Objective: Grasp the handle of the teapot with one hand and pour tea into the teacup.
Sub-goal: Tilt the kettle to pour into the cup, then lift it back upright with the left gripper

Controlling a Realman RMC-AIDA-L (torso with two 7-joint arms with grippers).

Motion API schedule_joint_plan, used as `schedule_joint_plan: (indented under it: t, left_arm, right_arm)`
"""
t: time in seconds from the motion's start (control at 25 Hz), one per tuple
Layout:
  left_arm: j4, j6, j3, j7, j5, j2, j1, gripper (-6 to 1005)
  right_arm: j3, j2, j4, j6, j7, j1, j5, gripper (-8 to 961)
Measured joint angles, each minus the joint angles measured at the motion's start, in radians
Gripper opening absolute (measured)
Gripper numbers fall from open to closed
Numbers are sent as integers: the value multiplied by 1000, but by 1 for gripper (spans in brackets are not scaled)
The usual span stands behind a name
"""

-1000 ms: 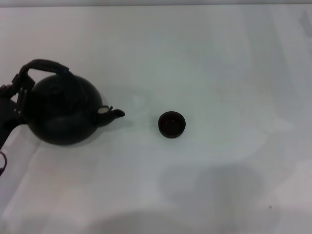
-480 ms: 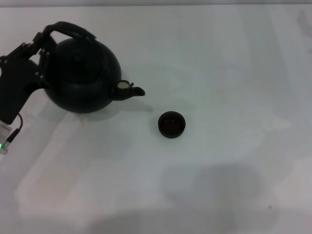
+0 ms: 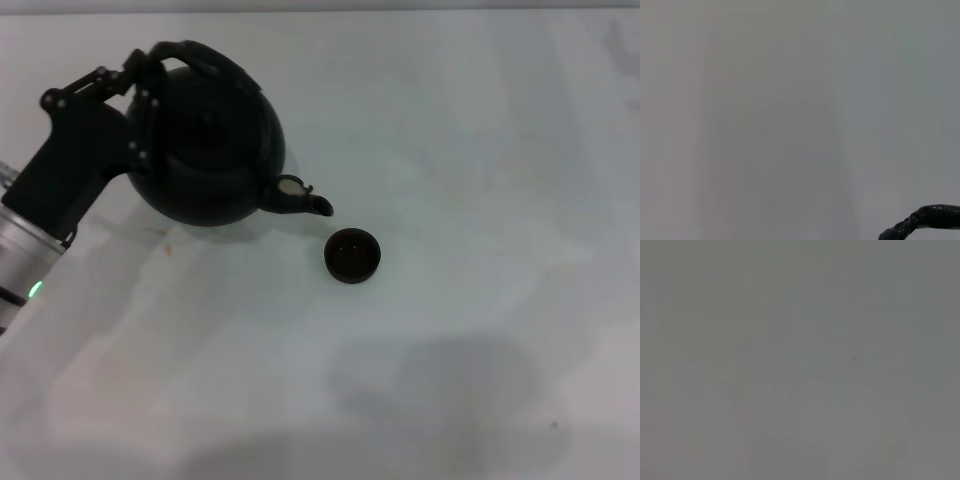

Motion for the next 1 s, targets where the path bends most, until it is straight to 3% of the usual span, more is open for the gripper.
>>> schedule_joint_plan:
  t: [0.48,1.0]
  left_arm:
    - [0,-10,0,160,52,1,-39,133]
    - [0,-89,0,220,55,-1,-63,120]
  right_arm:
    - [6,-1,-2,-1,0,-6,0,858]
    - [6,-5,-5,-1,0,0,1,858]
